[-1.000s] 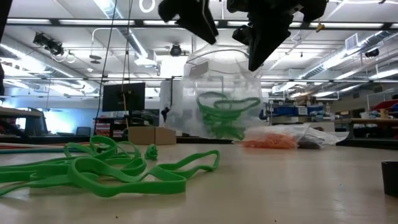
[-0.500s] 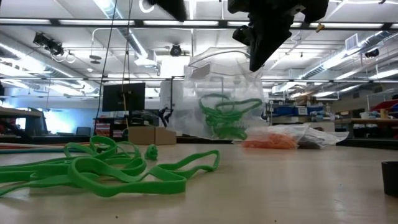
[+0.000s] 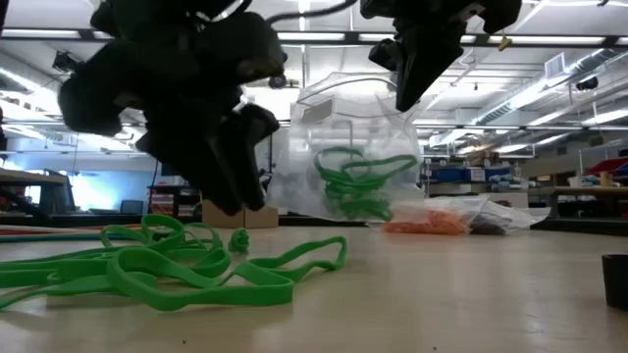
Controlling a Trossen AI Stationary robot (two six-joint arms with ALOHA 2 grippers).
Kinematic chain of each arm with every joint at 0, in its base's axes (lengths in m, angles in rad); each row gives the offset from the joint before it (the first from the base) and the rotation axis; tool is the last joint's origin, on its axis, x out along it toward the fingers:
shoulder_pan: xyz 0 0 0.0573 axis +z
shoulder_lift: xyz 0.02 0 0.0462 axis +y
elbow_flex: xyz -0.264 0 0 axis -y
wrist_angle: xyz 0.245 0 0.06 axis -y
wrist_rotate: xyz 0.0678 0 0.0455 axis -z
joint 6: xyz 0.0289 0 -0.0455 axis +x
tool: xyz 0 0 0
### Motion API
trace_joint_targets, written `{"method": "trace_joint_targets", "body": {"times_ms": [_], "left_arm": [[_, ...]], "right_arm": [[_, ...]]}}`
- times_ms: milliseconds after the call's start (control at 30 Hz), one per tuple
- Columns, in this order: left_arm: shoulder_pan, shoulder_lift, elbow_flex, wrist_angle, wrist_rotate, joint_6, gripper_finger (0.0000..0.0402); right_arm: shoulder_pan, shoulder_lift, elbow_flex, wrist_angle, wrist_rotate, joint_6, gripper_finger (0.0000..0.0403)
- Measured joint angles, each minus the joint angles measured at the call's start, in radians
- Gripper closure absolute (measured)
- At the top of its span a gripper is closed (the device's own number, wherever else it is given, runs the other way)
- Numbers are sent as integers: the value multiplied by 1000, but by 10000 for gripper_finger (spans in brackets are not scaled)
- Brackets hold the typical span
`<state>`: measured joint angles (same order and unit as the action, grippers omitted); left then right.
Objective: Sort rubber bands
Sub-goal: Put the green rubber band into the transparent zip bag
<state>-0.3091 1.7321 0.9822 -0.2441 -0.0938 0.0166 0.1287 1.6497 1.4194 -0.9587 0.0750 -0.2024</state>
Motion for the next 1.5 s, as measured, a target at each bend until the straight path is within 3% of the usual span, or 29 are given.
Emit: {"method": "trace_joint_targets", "body": {"times_ms": [100,567,767,1000,1233,1367,1500], "left_arm": [[16,2,-33,41,37,3,251],[30,62,-36,31,5,51,324],[29,65,-15,24,-19,68,393],[26,33,180,-183,-110,182,399],[34,29,449,-493,-319,313,400],[63,27,562,-558,-447,376,400],[112,27,635,-561,-467,422,401]], "right_arm": [[0,0,0,0,0,0,403],[-2,0,0,6,0,2,403],[-2,0,0,11,0,2,403],[-2,0,0,12,0,2,403],[-2,0,0,17,-1,2,403],[-3,0,0,11,0,2,403],[-3,0,0,14,0,3,403]]}}
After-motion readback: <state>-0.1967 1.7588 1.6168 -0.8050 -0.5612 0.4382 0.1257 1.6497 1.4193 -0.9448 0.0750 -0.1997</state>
